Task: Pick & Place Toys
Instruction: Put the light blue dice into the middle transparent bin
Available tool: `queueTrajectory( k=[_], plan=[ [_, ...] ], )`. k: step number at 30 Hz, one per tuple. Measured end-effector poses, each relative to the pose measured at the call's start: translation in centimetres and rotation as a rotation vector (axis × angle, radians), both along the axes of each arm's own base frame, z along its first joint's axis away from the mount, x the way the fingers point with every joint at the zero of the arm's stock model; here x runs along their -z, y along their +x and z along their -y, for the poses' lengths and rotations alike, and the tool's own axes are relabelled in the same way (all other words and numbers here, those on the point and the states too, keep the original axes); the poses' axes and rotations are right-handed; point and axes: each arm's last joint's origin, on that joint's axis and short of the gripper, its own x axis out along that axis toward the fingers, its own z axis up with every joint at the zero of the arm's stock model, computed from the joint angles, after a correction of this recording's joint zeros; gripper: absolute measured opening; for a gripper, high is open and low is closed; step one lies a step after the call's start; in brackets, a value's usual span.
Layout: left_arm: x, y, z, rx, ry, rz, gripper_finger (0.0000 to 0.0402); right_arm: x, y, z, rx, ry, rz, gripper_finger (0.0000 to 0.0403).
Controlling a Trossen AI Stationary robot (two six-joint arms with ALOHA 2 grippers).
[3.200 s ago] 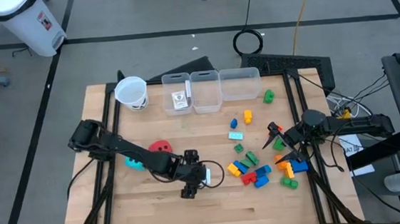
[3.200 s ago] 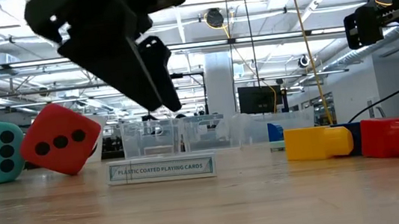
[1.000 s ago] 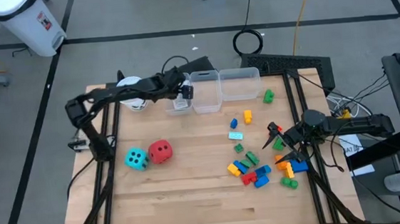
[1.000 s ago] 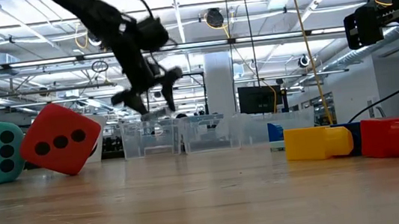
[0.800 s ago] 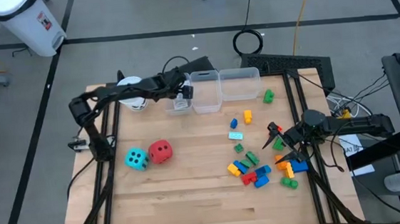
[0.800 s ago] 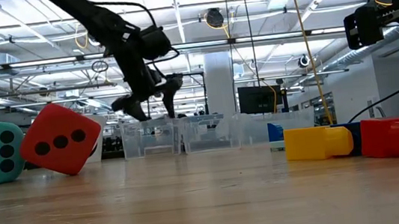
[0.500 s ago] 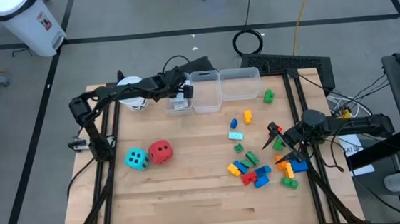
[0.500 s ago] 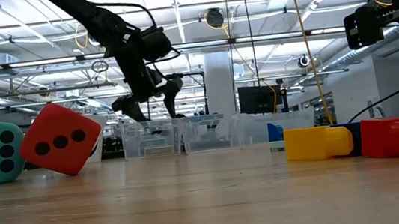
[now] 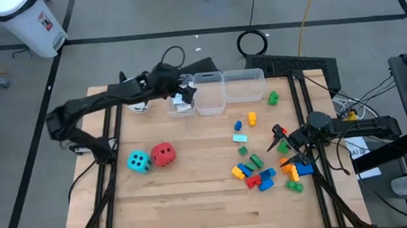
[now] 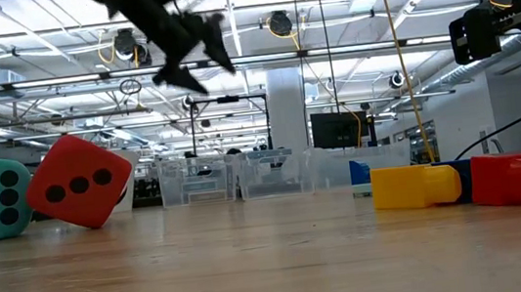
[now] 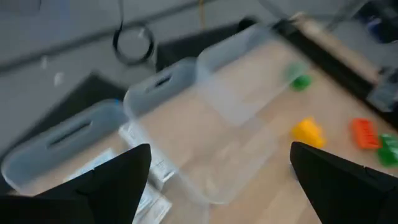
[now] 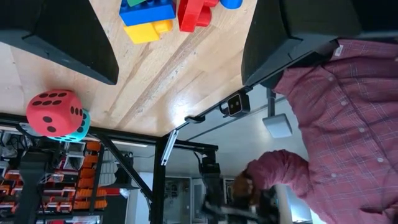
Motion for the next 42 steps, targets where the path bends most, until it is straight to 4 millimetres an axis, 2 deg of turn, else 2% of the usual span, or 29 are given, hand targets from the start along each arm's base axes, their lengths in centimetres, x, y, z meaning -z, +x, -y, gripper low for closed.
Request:
queueTrajectory(
  k=[6,10,13,20,27,32,37,42],
  plan=[
    [-4.4,-2.1,5.1,0.097,0.189,0.053,0.0392,0.0,0.0,0.0,0.000,0.000,0.000,0.0315],
    [-5.5,-3.5,7.4,0.128,0.253,0.025,0.0392,0.0,0.0,0.0,0.000,0.000,0.000,0.0314],
    [-5.5,-4.3,8.7,0.144,0.292,-0.009,0.0392,0.0,0.0,0.0,0.000,0.000,0.000,0.0315],
    [-2.2,-6.5,10.2,0.180,0.335,0.019,0.0392,0.0,0.0,0.0,0.000,0.000,0.000,0.0314],
    [2.0,-10.5,10.7,0.189,0.366,0.139,0.0392,0.0,0.0,0.0,0.000,0.000,0.000,0.0314],
    [3.4,-12.9,11.1,0.200,0.364,0.233,0.0392,0.0,0.0,0.0,0.000,0.000,-0.001,0.0315],
    [4.6,-13.7,11.1,0.140,0.253,0.312,0.0392,0.0,0.0,0.0,0.000,0.000,0.000,0.0314],
    [5.4,-13.7,10.8,0.081,0.216,0.273,0.0392,0.0,0.0,0.0,0.000,0.000,-0.001,0.0315]
  ],
)
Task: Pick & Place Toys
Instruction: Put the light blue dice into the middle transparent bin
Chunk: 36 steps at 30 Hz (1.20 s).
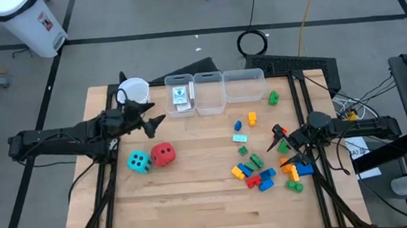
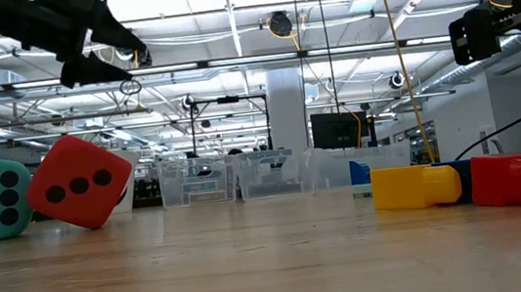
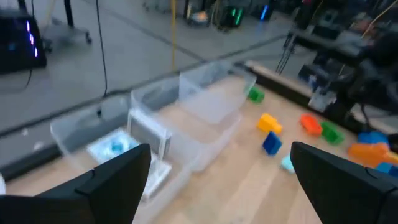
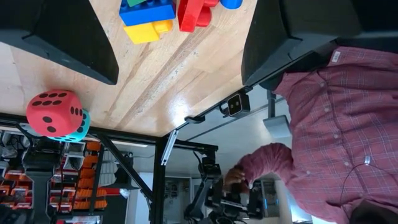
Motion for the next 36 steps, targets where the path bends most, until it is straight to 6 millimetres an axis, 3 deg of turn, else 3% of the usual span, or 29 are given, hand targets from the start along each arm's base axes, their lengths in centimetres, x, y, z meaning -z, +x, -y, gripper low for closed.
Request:
queueTrajectory(
  k=[4,9,19,23,32,36],
  plan=[
    [0.7,0.4,0.0,0.003,-0.064,-0.028,0.0392,0.0,0.0,0.0,0.000,0.000,0.000,0.0314],
    [1.8,1.1,0.6,0.183,-0.176,-0.116,0.0392,0.0,0.0,0.0,0.000,0.000,0.000,0.0315],
    [6.1,1.2,2.1,0.042,-0.498,-0.492,0.0392,0.0,0.0,0.0,0.000,0.000,0.000,0.0315],
    [6.9,2.6,3.1,0.146,-0.569,-0.507,0.0392,0.0,0.0,0.0,-0.001,0.000,0.000,0.0314],
    [7.5,6.6,5.2,0.423,-0.509,-0.396,0.0392,0.0,0.0,0.0,0.000,0.000,0.000,0.0314],
    [6.2,7.4,6.2,0.469,-0.476,-0.458,0.0392,0.0,0.0,0.0,0.000,0.000,0.000,0.0314]
  ],
)
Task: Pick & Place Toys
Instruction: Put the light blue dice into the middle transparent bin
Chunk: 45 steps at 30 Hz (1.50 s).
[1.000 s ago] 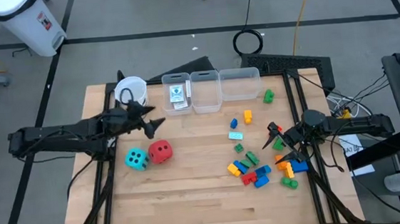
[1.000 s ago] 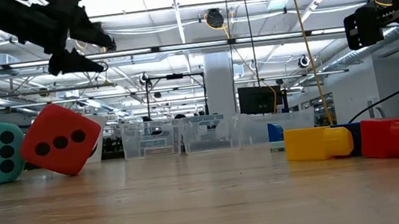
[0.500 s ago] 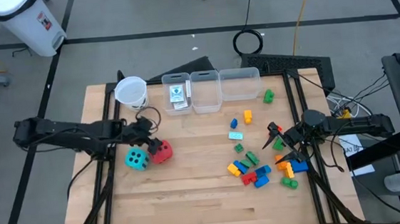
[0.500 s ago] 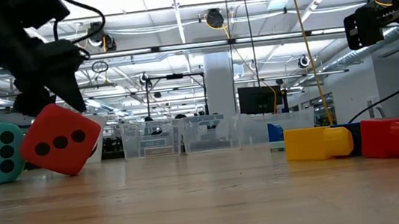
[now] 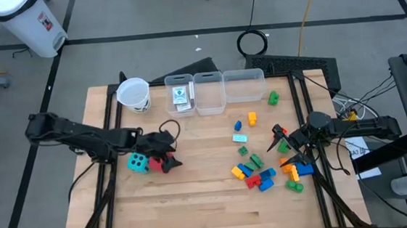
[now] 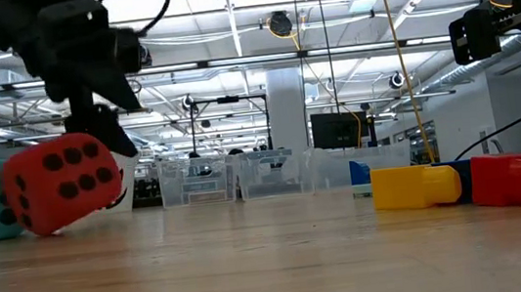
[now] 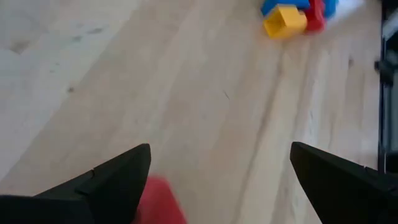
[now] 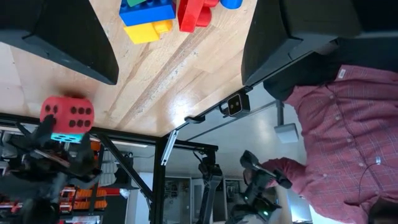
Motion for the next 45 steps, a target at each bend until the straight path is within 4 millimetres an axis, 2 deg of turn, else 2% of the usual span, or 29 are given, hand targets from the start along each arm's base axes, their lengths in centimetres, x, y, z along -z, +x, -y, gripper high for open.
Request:
queueTrajectory(
  k=[6,9,12,17,25,30,35,38,45],
  plan=[
    [-4.4,0.6,3.1,0.110,0.154,-0.139,0.0392,0.0,0.0,0.0,0.000,0.000,0.001,0.0314],
    [-6.2,-0.3,4.6,0.124,0.274,-0.285,0.0392,0.0,0.0,0.0,0.000,0.000,0.000,0.0314],
    [-6.6,-2.0,5.7,0.112,0.403,-0.461,0.0392,0.0,0.0,0.0,0.000,0.000,0.000,0.0315],
    [-4.8,-4.3,7.3,0.163,0.557,-0.697,0.0392,0.0,0.0,0.0,0.000,0.000,0.000,0.0314],
    [-1.3,-5.5,9.2,0.145,0.678,-0.955,0.0392,0.0,0.0,0.0,0.000,0.000,0.000,0.0314],
    [0.6,-5.7,10.0,0.174,0.754,-1.024,0.0392,0.0,0.0,0.0,0.000,0.000,0.001,0.0315],
    [2.2,-5.8,10.1,0.144,0.851,-1.016,0.0389,0.0,0.0,0.0,0.000,0.000,0.000,0.0314],
    [3.2,-5.7,10.3,0.152,0.858,-1.010,0.0361,0.0,0.0,0.0,0.000,0.000,0.000,0.0315],
    [4.6,-5.5,10.2,0.130,0.858,-0.928,0.0235,0.0,0.0,0.0,0.000,0.000,0.001,0.0314]
  ],
)
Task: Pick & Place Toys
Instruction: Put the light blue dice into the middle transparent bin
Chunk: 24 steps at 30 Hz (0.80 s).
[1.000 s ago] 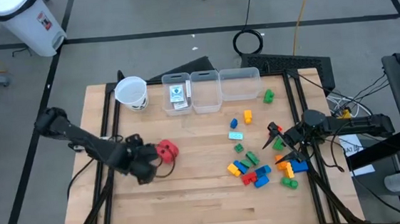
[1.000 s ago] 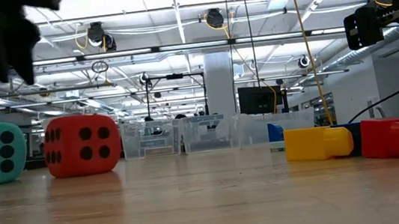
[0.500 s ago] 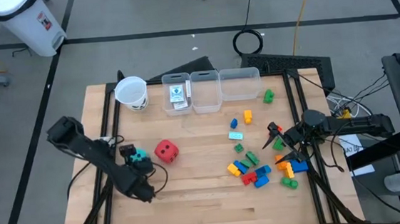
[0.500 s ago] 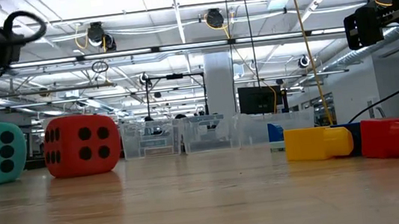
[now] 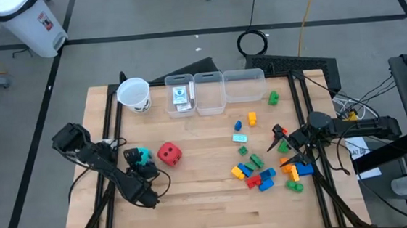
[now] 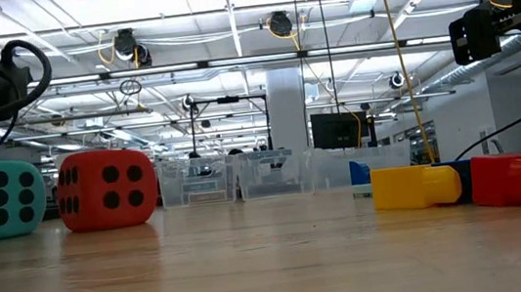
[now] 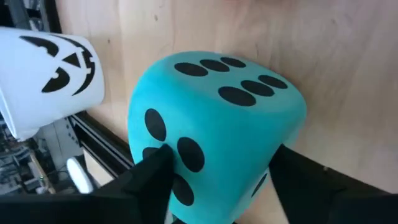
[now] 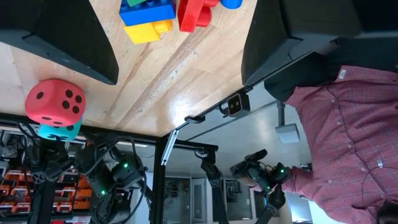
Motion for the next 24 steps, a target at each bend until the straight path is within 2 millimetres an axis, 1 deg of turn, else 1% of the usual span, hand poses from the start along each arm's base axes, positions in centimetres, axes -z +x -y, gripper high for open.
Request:
queueTrajectory(
  k=[2,7,10,14,16,18,20,24],
  plan=[
    [0.1,-0.1,-0.1,-0.027,0.016,0.032,0.0221,0.0,0.0,0.0,0.000,0.000,0.000,0.0315],
    [0.0,0.1,0.0,-0.041,0.022,0.054,0.0221,0.0,0.0,0.0,-0.001,0.000,0.000,0.0314],
    [-0.3,0.4,0.2,-0.039,0.026,0.062,0.0205,0.0,0.0,0.0,0.000,0.000,0.000,0.0314],
    [-1.5,1.1,0.3,-0.037,0.036,0.079,0.0181,0.0,0.0,0.0,-0.001,0.000,0.000,0.0315],
    [-2.0,1.5,0.3,-0.041,0.035,0.073,0.0160,0.0,0.0,0.0,0.000,0.000,0.000,0.0314],
    [-2.7,1.9,0.4,-0.045,0.028,0.082,0.0155,0.0,0.0,0.0,0.000,0.000,0.000,0.0314],
    [-3.5,2.0,0.3,-0.052,0.018,0.096,0.0143,0.0,0.0,0.0,0.000,0.000,0.000,0.0314],
    [-5.4,2.6,0.0,-0.073,-0.034,0.173,0.0127,0.0,0.0,0.0,0.000,0.000,0.000,0.0315]
  ],
)
